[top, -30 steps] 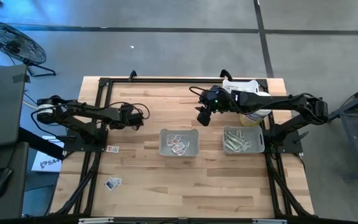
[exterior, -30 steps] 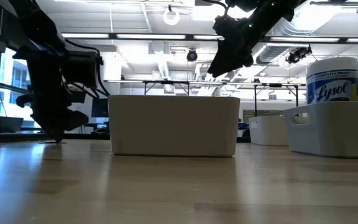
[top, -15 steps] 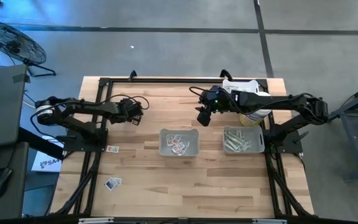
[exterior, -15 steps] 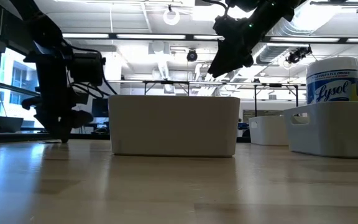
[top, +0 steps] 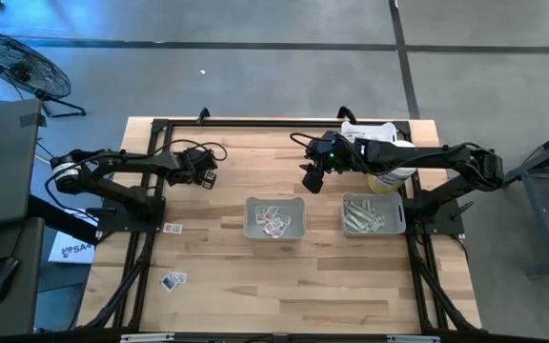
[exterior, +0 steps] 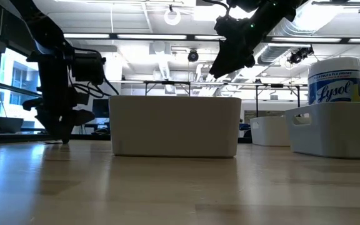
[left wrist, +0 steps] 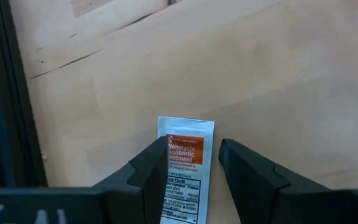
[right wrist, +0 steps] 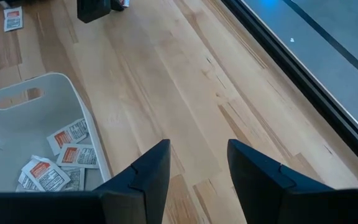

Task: Pick & Place First Aid Supplies
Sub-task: Put the orange pad into the left gray bin

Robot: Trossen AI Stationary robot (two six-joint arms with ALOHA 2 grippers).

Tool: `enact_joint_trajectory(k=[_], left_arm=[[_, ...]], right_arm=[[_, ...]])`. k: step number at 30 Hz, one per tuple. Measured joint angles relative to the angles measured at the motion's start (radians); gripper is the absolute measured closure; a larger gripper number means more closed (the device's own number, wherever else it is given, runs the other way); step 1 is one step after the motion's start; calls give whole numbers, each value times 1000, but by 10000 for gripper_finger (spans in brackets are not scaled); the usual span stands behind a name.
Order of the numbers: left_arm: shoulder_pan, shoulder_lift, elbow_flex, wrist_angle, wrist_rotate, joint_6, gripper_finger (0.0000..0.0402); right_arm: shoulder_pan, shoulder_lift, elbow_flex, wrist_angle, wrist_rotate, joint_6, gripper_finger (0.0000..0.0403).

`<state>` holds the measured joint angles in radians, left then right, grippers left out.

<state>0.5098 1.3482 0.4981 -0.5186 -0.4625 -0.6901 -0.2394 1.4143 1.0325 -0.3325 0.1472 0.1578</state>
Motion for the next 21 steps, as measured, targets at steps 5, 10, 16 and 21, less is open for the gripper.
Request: enact_joint_trajectory(k=[5, 10, 16, 21], left_arm=[[0, 2, 0, -4, -19, 23, 273], [1, 11, -1, -14, -42, 31, 313], [1, 62, 0, -18, -41, 5, 345], [-1, 98, 2, -12, -54, -22, 371]], right_arm=[[0, 0, 0, 0, 0, 0, 249], [0, 0, 0, 0, 0, 0, 249], [0, 0, 0, 0, 0, 1, 249], [4, 0, 0, 0, 0, 2, 249]])
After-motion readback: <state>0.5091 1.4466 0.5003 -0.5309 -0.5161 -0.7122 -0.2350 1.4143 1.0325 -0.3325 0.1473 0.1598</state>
